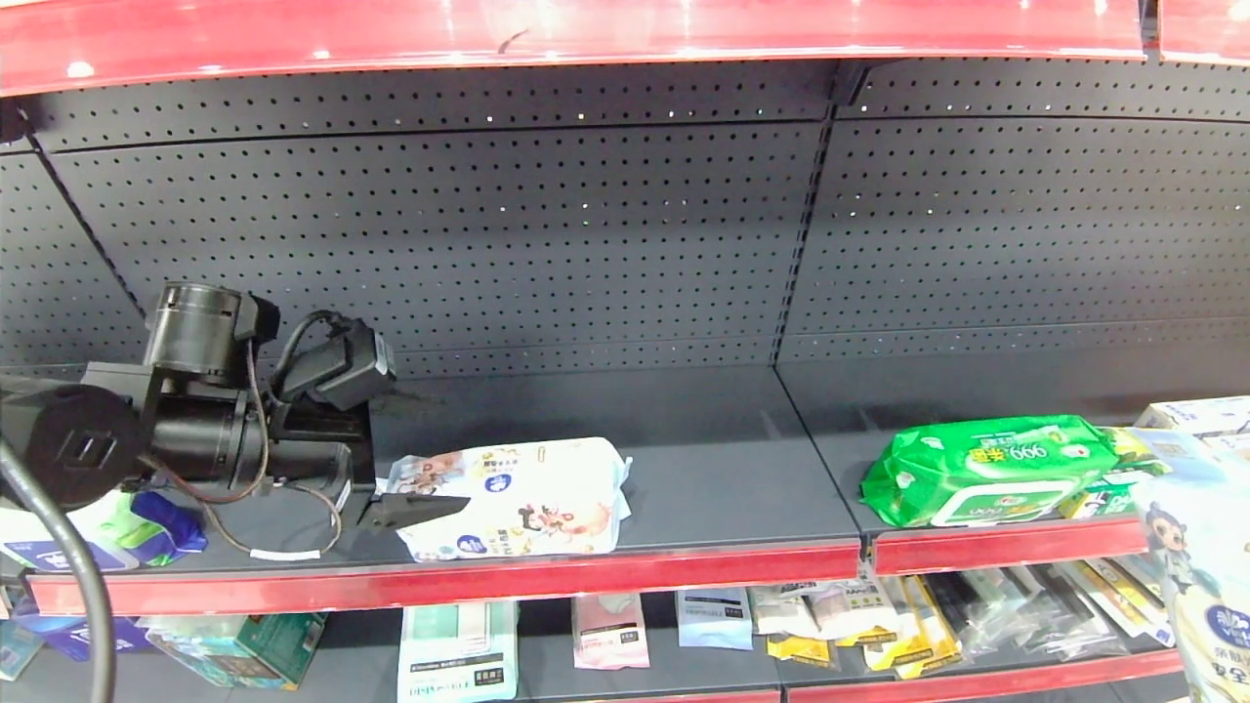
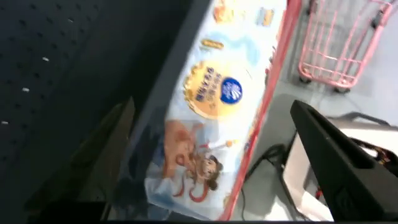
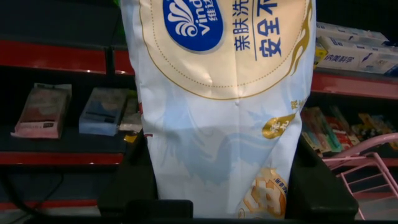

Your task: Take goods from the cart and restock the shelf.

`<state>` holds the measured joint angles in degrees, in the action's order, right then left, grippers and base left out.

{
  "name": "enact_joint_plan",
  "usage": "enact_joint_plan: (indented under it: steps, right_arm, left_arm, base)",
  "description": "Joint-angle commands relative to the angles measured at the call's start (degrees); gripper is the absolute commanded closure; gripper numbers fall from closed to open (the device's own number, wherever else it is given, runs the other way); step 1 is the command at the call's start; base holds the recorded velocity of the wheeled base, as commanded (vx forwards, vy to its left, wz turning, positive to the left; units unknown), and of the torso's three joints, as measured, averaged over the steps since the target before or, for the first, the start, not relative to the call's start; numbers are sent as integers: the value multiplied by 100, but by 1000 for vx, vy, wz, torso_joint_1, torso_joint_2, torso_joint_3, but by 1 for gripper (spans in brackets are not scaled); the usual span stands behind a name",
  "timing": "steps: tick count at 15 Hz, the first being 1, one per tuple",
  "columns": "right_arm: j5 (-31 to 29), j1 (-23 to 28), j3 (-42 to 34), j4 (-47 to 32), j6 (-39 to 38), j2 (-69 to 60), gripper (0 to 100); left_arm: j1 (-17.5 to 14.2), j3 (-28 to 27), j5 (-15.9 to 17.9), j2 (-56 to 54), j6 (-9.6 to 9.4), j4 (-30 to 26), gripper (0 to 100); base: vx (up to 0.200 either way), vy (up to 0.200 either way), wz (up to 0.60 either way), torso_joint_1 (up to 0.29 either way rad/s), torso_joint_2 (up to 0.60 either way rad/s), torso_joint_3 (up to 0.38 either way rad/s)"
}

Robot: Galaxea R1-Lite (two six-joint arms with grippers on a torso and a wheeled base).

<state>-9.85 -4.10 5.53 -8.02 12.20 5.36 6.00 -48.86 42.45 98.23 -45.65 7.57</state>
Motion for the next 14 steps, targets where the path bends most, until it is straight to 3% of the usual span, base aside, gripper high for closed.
enact_joint_plan:
  steps: [1, 2, 3, 4, 5, 6, 7, 8, 9, 10, 11, 12, 13, 14]
  right_arm:
    - [1, -3, 0, 2, 1, 9, 100]
    - [1, -3, 0, 2, -7, 9, 100]
    - [9, -3, 0, 2, -7, 9, 100]
    - [1, -3, 0, 2, -7, 9, 100]
    - [-140, -3, 9, -6, 28, 9, 100]
    - [-325, -3, 18, -6, 37, 9, 100]
    - [-395, -3, 18, -6, 19, 9, 100]
    - [-421, -3, 9, -6, -7, 9, 100]
    - [-412, -3, 0, 2, -25, 9, 100]
    - [-377, -3, 0, 2, -130, 9, 100]
    - [-369, -3, -9, 2, -280, 9, 100]
    - [-360, -3, -9, -6, -412, 9, 100]
    - [-333, -3, -9, -6, -420, 9, 100]
    - [-342, -3, 0, -15, -412, 9, 100]
  left_arm:
    - [15, 78, -342, -67, 514, 561, 0]
    - [7, 122, -571, -50, 839, 878, 0]
    - [59, 316, -1371, 29, 1955, 2073, 0]
    - [139, 395, -1881, 126, 2368, 2644, 0]
    - [349, 562, -3471, 442, 3185, 3971, 0]
    - [446, 764, -4464, 557, 3563, 4657, 0]
    - [508, 1001, -5018, 504, 3818, 4938, 0]
    - [516, 1379, -5343, 170, 4205, 4965, 0]
    - [516, 1634, -5466, -173, 4530, 4929, 0]
    - [525, 2311, -5519, -1034, 4970, 4683, 0]
    - [525, 2794, -5458, -1728, 5005, 4420, 0]
    - [525, 3532, -5001, -3038, 4996, 3804, 0]
    - [525, 3866, -4491, -4321, 4917, 2908, 0]
    - [525, 3743, -4385, -5420, 4768, 1616, 0]
  base:
    - [0, 0, 0, 0, 0, 0]
    - [0, 0, 0, 0, 0, 0]
    - [0, 0, 0, 0, 0, 0]
    - [0, 0, 0, 0, 0, 0]
    - [0, 0, 0, 0, 0, 0]
    - [0, 0, 0, 0, 0, 0]
    - [0, 0, 0, 0, 0, 0]
    - [0, 0, 0, 0, 0, 0]
    - [0, 0, 0, 0, 0, 0]
    - [0, 0, 0, 0, 0, 0]
    - [0, 0, 0, 0, 0, 0]
    - [0, 0, 0, 0, 0, 0]
    - [0, 0, 0, 0, 0, 0]
    - [0, 0, 0, 0, 0, 0]
